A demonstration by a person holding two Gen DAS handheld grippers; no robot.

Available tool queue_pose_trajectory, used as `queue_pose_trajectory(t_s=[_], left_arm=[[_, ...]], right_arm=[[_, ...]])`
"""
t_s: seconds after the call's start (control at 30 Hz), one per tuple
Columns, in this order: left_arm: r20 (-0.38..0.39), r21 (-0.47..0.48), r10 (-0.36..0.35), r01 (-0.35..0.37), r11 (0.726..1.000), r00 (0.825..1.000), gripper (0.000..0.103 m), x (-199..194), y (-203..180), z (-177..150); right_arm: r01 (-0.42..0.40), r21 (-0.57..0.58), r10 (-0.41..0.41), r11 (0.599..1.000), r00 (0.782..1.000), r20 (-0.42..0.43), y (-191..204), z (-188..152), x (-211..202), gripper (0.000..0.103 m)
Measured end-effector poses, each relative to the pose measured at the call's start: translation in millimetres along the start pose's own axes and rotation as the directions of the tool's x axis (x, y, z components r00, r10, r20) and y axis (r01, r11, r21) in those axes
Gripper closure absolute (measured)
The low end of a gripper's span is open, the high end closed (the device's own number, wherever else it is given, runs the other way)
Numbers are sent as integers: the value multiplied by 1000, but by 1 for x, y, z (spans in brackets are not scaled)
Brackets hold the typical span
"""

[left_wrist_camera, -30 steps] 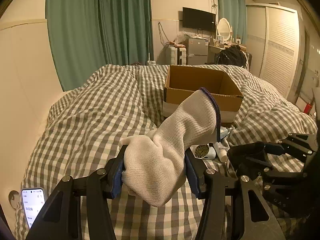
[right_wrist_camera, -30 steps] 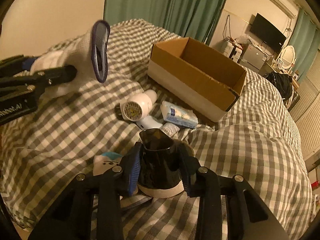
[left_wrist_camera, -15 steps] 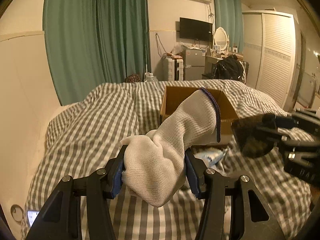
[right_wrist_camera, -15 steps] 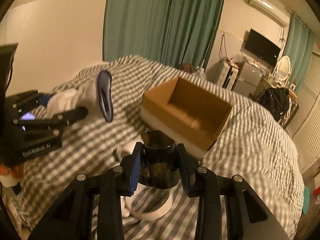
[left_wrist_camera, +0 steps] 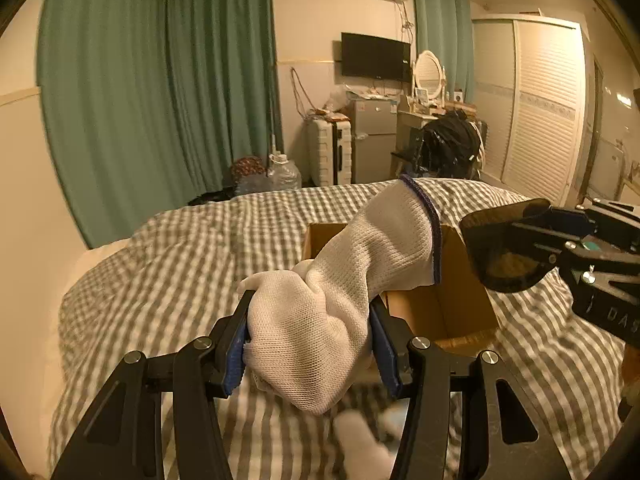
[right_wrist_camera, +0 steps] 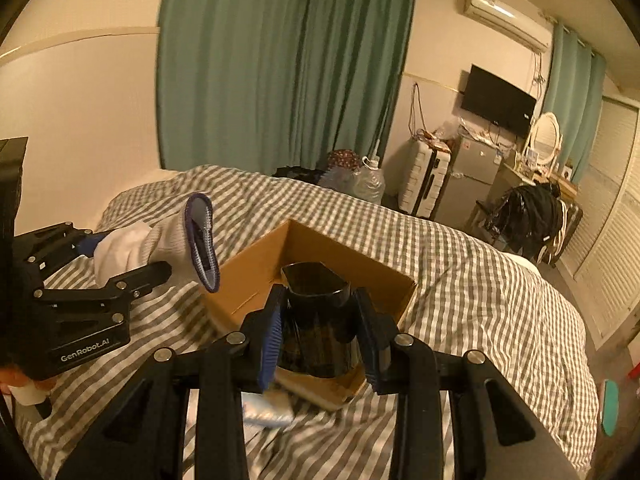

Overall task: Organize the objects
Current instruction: 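Carry the sock into the box with the left gripper while the right drops the black item in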

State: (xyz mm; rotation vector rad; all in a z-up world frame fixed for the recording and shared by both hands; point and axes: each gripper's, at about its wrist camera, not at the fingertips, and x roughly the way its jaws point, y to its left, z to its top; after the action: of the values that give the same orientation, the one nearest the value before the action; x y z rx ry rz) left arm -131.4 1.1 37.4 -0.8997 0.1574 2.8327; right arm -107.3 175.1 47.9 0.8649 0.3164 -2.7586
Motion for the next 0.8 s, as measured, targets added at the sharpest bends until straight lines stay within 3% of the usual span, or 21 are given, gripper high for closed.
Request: queue_pose_trajectory(t_s=[0.23, 0.4, 0.67, 0.8], left_arm=[[-93, 39, -22, 26, 999, 995, 49, 93, -12, 27], [-137, 116, -17, 33, 993, 990, 49, 140, -29, 25], [-194, 160, -44, 76, 984, 980, 47, 167, -48, 8], [-217, 148, -56, 90, 985, 975, 32, 161, -48, 0]], right_arm=[[-10, 32, 13, 999, 996, -86, -38, 19, 81, 70], [-12, 9, 13, 1000, 987, -158, -53, 22, 136, 70], [-13, 59, 26, 998, 974, -225, -68, -1, 181, 70], [-9, 109, 32, 994, 978, -205, -75, 1, 169, 70]])
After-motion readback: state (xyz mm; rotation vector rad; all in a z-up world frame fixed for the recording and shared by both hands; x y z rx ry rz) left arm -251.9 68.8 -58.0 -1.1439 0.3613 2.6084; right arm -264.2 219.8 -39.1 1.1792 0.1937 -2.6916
